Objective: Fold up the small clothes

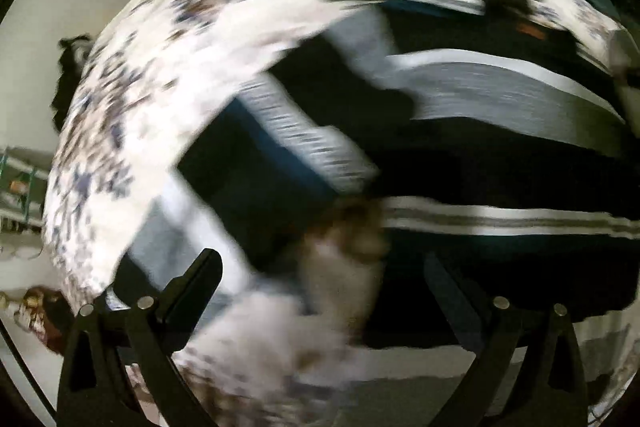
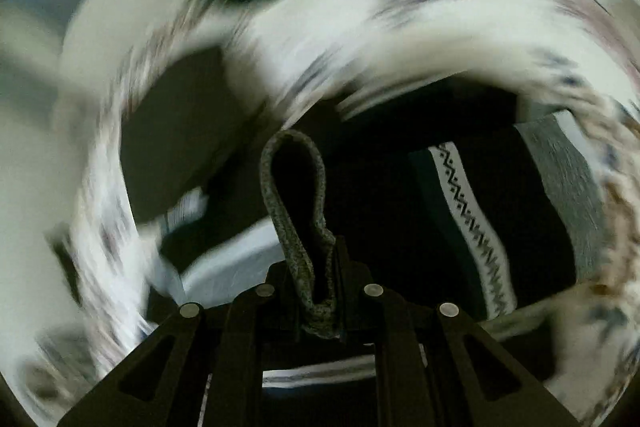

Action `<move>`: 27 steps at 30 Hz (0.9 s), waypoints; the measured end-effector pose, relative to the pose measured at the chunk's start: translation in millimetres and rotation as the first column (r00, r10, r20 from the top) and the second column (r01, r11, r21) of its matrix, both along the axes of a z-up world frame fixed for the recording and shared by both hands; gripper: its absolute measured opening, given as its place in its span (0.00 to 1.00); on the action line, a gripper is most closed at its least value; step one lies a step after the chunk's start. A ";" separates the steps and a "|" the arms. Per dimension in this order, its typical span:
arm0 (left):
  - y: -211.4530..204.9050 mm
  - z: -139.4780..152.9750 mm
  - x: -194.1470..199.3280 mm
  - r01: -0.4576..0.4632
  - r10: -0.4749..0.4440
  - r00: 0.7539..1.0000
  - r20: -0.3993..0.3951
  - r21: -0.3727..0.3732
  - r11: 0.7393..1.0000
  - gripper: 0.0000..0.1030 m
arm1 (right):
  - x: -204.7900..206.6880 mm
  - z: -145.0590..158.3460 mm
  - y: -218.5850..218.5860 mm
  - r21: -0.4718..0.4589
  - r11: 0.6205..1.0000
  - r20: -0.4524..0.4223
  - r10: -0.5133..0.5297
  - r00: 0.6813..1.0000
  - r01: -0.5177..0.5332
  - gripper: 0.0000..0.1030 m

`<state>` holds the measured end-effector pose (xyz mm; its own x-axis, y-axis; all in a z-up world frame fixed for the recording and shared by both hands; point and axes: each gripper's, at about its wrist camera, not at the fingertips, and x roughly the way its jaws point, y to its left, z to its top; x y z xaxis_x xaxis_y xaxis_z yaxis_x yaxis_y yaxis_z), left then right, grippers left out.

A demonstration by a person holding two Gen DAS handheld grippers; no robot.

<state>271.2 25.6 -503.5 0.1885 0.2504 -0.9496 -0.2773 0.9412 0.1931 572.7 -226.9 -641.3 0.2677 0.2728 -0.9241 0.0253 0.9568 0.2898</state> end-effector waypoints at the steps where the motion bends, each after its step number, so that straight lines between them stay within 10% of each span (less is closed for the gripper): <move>1: 14.9 -0.7 -4.0 -0.022 0.022 1.000 -0.002 0.009 1.000 1.00 | -4.6 -13.5 37.8 -0.046 0.997 -0.006 0.059 0.998 -0.059 0.12; 7: 93.5 -2.2 -30.0 -0.137 0.136 0.990 0.033 0.026 0.990 1.00 | -42.8 -44.5 196.8 -0.096 0.960 -0.017 0.263 0.965 -0.263 0.12; 12: 135.5 -8.1 -47.0 -0.198 0.198 0.980 0.028 -0.002 0.980 1.00 | -45.3 -73.6 227.2 -0.130 0.954 -0.124 0.256 0.959 -0.271 0.17; 16: 167.0 -4.1 -67.1 -0.210 0.212 0.977 0.023 -0.074 0.975 1.00 | -55.7 -61.2 192.9 0.070 0.980 -0.182 0.194 0.964 -0.184 0.63; 27: 250.5 -53.3 -122.0 -0.266 0.247 0.964 -0.100 -0.348 0.899 0.99 | -161.4 -50.2 54.9 0.063 0.982 -0.297 -0.154 0.943 0.180 0.63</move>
